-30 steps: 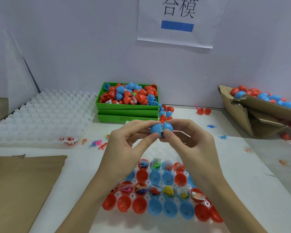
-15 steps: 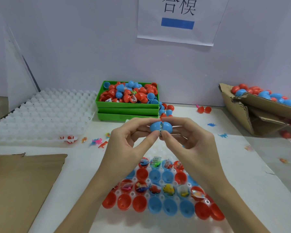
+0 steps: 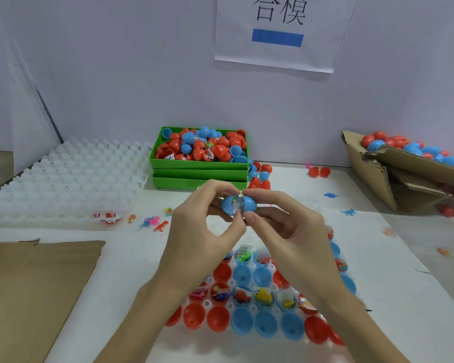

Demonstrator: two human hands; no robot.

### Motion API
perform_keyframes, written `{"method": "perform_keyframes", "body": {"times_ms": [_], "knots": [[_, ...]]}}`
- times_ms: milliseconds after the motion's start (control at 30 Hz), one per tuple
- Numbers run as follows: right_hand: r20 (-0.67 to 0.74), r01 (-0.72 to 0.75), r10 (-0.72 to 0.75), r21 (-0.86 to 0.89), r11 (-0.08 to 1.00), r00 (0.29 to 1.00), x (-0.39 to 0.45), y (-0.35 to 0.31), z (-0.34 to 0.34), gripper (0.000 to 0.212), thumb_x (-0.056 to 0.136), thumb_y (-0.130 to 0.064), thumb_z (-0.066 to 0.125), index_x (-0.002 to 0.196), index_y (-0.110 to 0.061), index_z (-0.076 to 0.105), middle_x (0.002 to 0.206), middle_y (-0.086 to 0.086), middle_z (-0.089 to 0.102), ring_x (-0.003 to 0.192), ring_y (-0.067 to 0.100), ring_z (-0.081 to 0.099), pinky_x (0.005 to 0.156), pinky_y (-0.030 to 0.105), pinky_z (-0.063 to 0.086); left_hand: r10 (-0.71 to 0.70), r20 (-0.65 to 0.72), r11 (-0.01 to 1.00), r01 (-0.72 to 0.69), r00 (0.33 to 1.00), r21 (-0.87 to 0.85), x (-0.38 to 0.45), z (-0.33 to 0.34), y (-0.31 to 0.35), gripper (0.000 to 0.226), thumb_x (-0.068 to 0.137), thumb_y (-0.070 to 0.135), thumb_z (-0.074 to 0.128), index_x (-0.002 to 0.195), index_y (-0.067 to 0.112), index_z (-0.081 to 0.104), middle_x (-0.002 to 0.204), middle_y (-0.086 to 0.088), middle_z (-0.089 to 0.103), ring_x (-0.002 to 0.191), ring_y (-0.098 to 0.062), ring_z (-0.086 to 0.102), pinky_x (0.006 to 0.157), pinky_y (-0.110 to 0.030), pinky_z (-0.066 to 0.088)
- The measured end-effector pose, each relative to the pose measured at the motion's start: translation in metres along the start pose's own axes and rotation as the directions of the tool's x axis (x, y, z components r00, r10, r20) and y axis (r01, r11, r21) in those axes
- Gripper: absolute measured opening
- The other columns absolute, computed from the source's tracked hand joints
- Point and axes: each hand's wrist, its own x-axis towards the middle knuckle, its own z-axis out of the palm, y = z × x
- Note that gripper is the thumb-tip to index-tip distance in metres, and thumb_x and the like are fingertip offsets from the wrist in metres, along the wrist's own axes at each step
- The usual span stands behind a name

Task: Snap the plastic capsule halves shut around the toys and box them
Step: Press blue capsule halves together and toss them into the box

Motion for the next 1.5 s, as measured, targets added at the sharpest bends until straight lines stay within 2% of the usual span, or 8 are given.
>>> {"method": "perform_keyframes", "body": {"times_ms": [200, 367, 633, 833, 1033, 1100, 1267, 1500], "knots": [[-0.026, 0.031, -0.032, -0.026, 0.999, 0.999, -0.001, 0.001, 0.002, 0.031, 0.092, -0.014, 0.077, 0.122, -0.019, 0.072, 0.114, -0.003, 0.076, 0.101, 0.017, 0.076, 0.087, 0.027, 0.061, -0.044, -0.031, 0.996, 0.041, 0.999, -0.085, -0.002, 0.002, 0.000, 0.018, 0.095, 0.012, 0.073, 0.113, 0.018, 0.073, 0.100, 0.013, 0.074, 0.098, -0.013, 0.073, 0.081, -0.019, 0.058], [-0.089, 0.001, 0.003, 0.040, 0.999, 0.996, 0.002, 0.000, -0.001, 0.025, 0.092, -0.017, 0.075, 0.117, -0.018, 0.073, 0.102, -0.008, 0.078, 0.094, 0.014, 0.077, 0.082, 0.022, 0.061, -0.073, 0.123, 0.965, 0.102, 0.990, -0.241, 0.000, -0.003, 0.002, 0.032, 0.100, 0.010, 0.067, 0.131, 0.020, 0.069, 0.114, 0.009, 0.076, 0.104, -0.020, 0.074, 0.089, -0.030, 0.061], [-0.094, 0.009, -0.007, 0.021, 1.000, 0.996, 0.002, -0.001, -0.001, 0.023, 0.090, -0.023, 0.075, 0.113, -0.020, 0.075, 0.101, -0.010, 0.078, 0.096, 0.014, 0.076, 0.080, 0.018, 0.059, 0.052, 0.117, 0.998, -0.047, 0.992, -0.047, 0.000, -0.005, 0.001, 0.036, 0.091, 0.016, 0.078, 0.125, 0.021, 0.068, 0.111, 0.015, 0.073, 0.101, -0.006, 0.073, 0.088, -0.017, 0.057], [-0.068, -0.028, 0.033, 0.074, 0.997, 0.997, 0.003, 0.000, -0.001, 0.019, 0.098, -0.021, 0.067, 0.115, -0.018, 0.075, 0.099, -0.009, 0.079, 0.092, 0.015, 0.077, 0.078, 0.018, 0.059, -0.015, 0.138, 0.985, 0.039, 0.990, -0.171, 0.003, -0.005, -0.004, 0.028, 0.097, 0.013, 0.072, 0.124, 0.018, 0.070, 0.116, 0.008, 0.075, 0.107, -0.017, 0.074, 0.091, -0.028, 0.060], [-0.015, -0.015, 0.017, 0.090, 0.996, 1.000, 0.000, 0.002, 0.004, 0.022, 0.097, -0.015, 0.067, 0.118, -0.015, 0.074, 0.104, -0.005, 0.078, 0.097, 0.019, 0.076, 0.082, 0.021, 0.060, 0.119, 0.027, 0.983, -0.121, 0.993, 0.139, -0.002, 0.000, -0.005, 0.019, 0.098, 0.017, 0.069, 0.117, 0.018, 0.070, 0.104, 0.011, 0.072, 0.095, -0.008, 0.071, 0.083, -0.022, 0.060], [-0.030, -0.004, 0.006, 0.080, 0.997, 1.000, -0.002, 0.003, 0.006, 0.022, 0.097, -0.013, 0.069, 0.118, -0.016, 0.074, 0.104, -0.004, 0.078, 0.096, 0.020, 0.076, 0.083, 0.022, 0.060, 0.090, -0.016, 0.991, -0.088, 0.996, 0.101, -0.002, 0.002, -0.004, 0.018, 0.097, 0.020, 0.067, 0.115, 0.019, 0.072, 0.104, 0.012, 0.074, 0.097, -0.008, 0.071, 0.084, -0.020, 0.060], [-0.125, 0.009, -0.004, 0.033, 0.999, 0.992, -0.002, 0.004, 0.006, 0.023, 0.095, -0.017, 0.071, 0.117, -0.019, 0.074, 0.101, -0.010, 0.078, 0.092, 0.014, 0.077, 0.081, 0.020, 0.060, -0.050, 0.104, 0.972, 0.072, 0.993, -0.224, 0.002, -0.004, -0.004, 0.025, 0.095, 0.006, 0.073, 0.118, 0.016, 0.077, 0.124, 0.009, 0.075, 0.116, -0.010, 0.071, 0.095, -0.027, 0.059], [-0.135, 0.009, -0.002, 0.053, 0.999, 0.991, -0.003, 0.003, 0.008, 0.024, 0.094, -0.018, 0.072, 0.118, -0.021, 0.074, 0.100, -0.011, 0.078, 0.091, 0.011, 0.077, 0.080, 0.017, 0.059, -0.013, 0.064, 0.980, 0.026, 0.998, -0.197, 0.002, -0.005, -0.001, 0.026, 0.098, 0.010, 0.070, 0.122, 0.016, 0.078, 0.125, 0.009, 0.075, 0.121, -0.004, 0.068, 0.098, -0.023, 0.057]]}}
